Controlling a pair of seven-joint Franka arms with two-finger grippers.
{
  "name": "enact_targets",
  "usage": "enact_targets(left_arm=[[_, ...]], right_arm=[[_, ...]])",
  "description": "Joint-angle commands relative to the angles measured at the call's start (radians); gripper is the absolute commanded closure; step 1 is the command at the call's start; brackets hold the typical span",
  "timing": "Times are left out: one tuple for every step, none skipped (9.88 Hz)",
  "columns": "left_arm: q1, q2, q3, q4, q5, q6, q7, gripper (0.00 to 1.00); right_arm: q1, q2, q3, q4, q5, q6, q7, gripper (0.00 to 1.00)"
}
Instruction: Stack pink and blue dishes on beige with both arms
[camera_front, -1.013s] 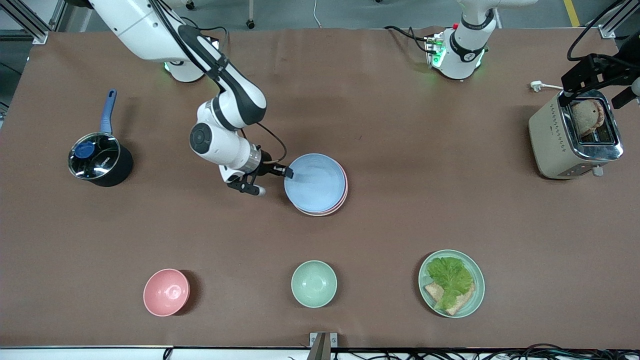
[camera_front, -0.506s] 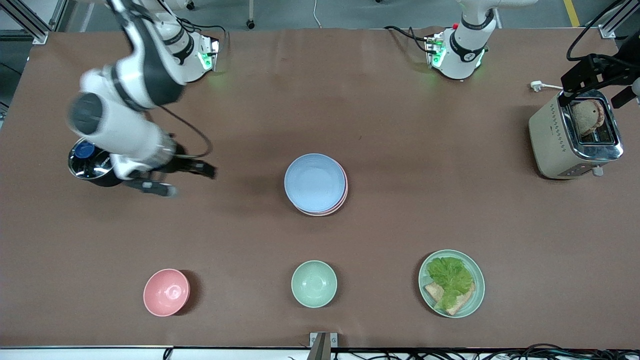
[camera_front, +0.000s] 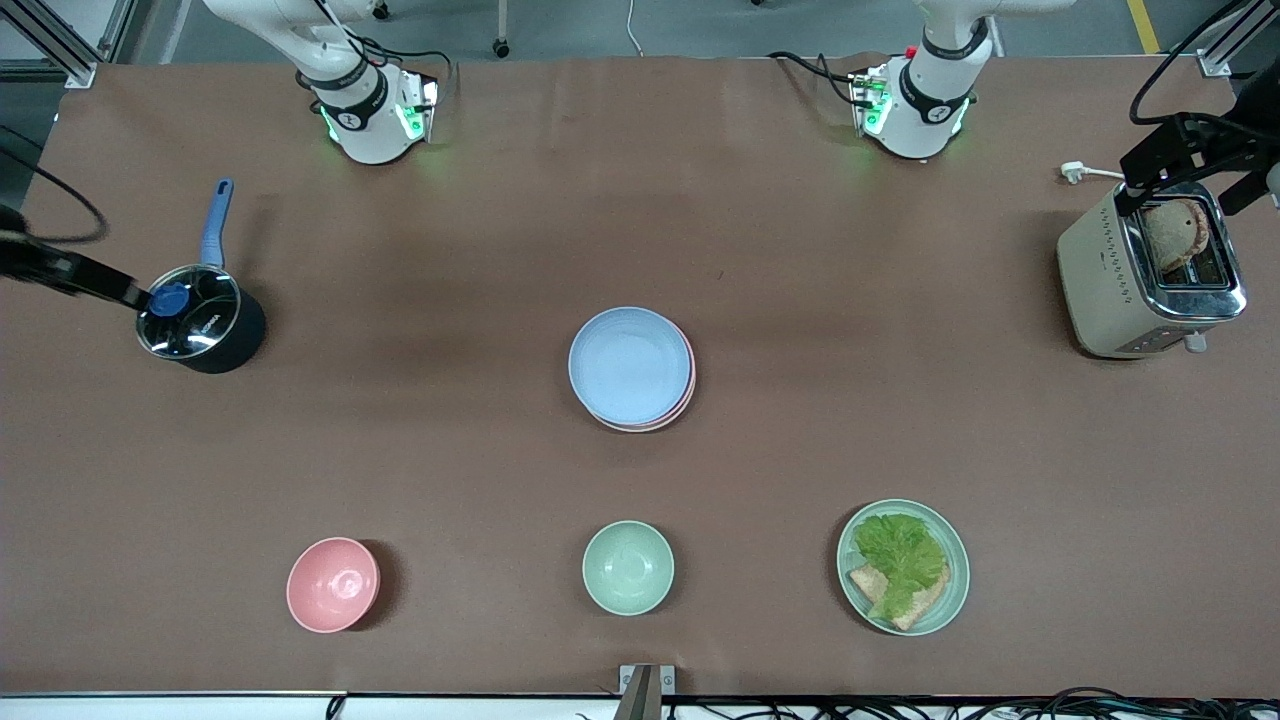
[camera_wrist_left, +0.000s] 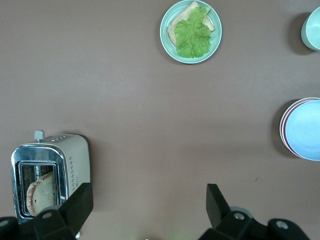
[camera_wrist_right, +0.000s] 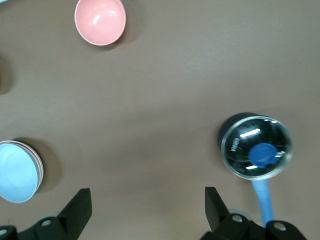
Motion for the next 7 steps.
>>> enact_targets(left_arm=[[0.009,-0.001,0.001,-0.042,-0.019,0.000,-0.010,0.00],[0.009,-0.001,0.001,-0.042,-0.019,0.001,-0.010,0.00],[0.009,-0.001,0.001,-0.040,-0.019,0.001,-0.010,0.00],[0.009,-0.001,0.001,-0.039,-0.019,0.001,-0.010,0.00],[0.009,-0.001,0.002,-0.038,-0.019,0.001,-0.010,0.00],[0.009,-0.001,0.001,-0.038,-0.019,0.001,-0.010,0.00],[0.009,-0.001,0.001,-0.038,-0.019,0.001,-0.010,0.00]], right_arm=[[-0.025,-0.064,0.026,0.007,-0.076,-0.029,-0.040,0.00],[-0.025,-0.066,0.026,0.002,-0.089,-0.065,-0.023,0.00],[-0.022,-0.063,0.028,0.007,-0.090,-0.066,-0.021,0.00],[-0.022,-0.063,0.030,0.005,-0.089,-0.064,-0.021,0.00],[-0.022,-0.062,0.030,0.007,-0.089,-0.062,-0.021,0.00],[-0.021,-0.062,0.031,0.007,-0.087,-0.062,-0.021,0.00],[-0.021,-0.062,0.031,0.007,-0.090,-0.062,-0.028,0.00]])
